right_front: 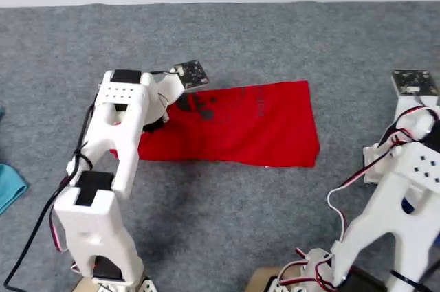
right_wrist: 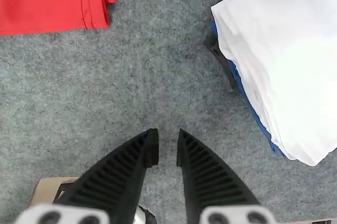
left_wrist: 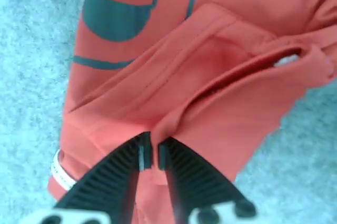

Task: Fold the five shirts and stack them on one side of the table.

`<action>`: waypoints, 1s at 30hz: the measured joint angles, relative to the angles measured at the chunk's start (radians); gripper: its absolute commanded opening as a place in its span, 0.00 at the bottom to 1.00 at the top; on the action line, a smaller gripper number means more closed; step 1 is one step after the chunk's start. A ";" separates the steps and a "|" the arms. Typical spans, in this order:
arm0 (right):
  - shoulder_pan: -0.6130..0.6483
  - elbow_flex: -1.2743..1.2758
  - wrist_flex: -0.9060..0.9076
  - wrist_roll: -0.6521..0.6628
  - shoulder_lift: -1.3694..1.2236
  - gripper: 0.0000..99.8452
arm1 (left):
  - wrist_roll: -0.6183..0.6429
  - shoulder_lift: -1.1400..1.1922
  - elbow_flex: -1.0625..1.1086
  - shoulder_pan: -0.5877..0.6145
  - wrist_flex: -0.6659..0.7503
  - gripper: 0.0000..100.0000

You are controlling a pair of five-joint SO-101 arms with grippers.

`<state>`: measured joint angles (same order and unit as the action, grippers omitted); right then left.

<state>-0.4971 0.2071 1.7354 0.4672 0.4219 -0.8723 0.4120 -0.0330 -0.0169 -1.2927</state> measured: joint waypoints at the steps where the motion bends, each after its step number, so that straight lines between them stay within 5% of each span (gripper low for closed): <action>1: 0.000 0.000 0.000 0.000 0.000 0.07 | 0.000 0.012 -0.003 0.000 0.000 0.01; 9: 0.000 0.000 0.000 0.000 0.000 0.07 | 0.005 0.054 -0.006 0.000 0.012 0.16; 30: 0.000 0.000 0.000 0.000 0.000 0.07 | 0.049 0.054 -0.158 0.161 0.084 0.17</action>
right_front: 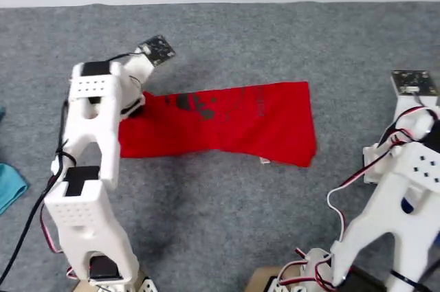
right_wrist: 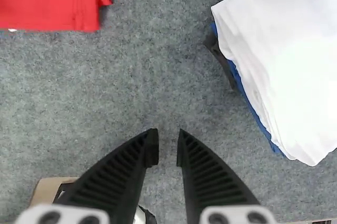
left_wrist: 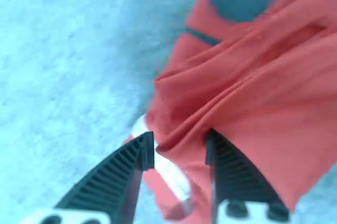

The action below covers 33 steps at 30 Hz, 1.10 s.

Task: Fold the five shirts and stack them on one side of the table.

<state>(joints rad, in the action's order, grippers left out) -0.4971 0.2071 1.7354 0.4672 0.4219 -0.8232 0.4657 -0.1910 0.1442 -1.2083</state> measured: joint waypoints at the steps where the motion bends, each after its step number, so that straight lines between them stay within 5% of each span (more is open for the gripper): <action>1: 0.000 0.000 0.000 0.000 0.000 0.07 | -0.008 -0.003 -0.009 0.006 -0.009 0.17; 11: 0.000 0.000 0.000 0.000 0.000 0.07 | -0.020 -0.051 -0.032 -0.025 -0.132 0.17; 27: 0.000 0.000 0.000 0.000 0.000 0.07 | -0.014 -0.051 -0.112 -0.086 -0.232 0.00; 33: 0.000 0.000 0.000 0.000 0.000 0.07 | 0.230 -0.034 -0.112 -0.222 -0.247 0.00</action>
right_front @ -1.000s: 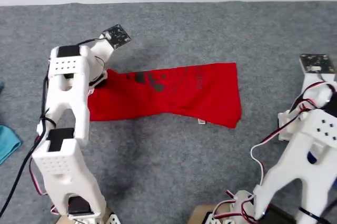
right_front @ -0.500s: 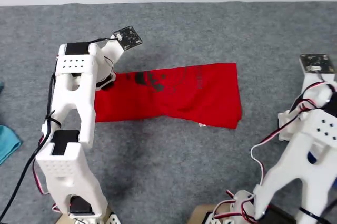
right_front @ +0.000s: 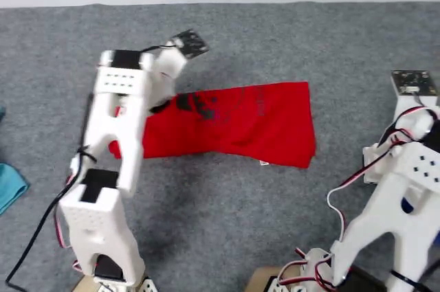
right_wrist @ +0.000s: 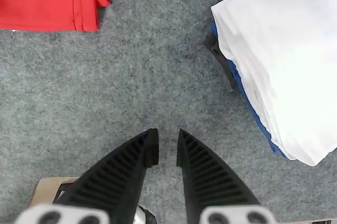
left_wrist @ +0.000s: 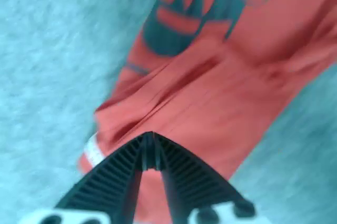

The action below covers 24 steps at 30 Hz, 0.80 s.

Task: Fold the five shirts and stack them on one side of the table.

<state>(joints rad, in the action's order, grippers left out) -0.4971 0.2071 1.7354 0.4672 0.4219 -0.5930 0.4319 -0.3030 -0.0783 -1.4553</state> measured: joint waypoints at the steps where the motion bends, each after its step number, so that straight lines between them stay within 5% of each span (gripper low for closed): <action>1: 0.000 0.000 0.000 0.000 0.000 0.07 | 0.048 0.011 0.000 -0.025 0.009 0.00; 7: 0.000 0.000 0.000 0.000 0.000 0.07 | 0.184 0.112 0.000 -0.152 0.046 0.00; 24: 0.000 0.000 0.000 0.000 0.000 0.07 | 0.195 0.261 -0.011 -0.285 -0.063 0.00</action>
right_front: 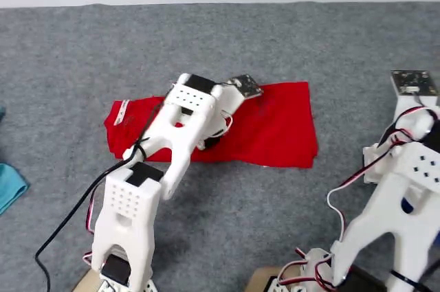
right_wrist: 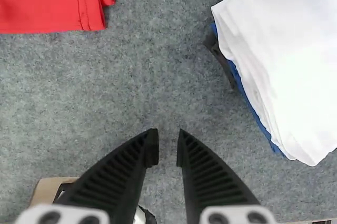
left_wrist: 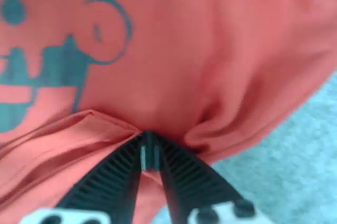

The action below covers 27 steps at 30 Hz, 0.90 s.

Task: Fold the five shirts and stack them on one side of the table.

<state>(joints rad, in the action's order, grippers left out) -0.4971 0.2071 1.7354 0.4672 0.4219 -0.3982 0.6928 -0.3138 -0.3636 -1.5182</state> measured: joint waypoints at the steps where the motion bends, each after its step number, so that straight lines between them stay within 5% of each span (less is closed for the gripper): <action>1: 0.000 0.000 0.000 0.000 0.000 0.07 | 0.000 0.000 0.002 -0.009 -0.009 0.00; 27: 0.000 0.000 0.000 0.000 0.000 0.07 | 0.000 0.006 -0.292 -0.012 -0.204 0.00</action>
<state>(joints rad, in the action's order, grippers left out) -0.4971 0.2071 1.7354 0.4672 0.4219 -0.3982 0.6989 -0.6053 -0.3759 -1.7223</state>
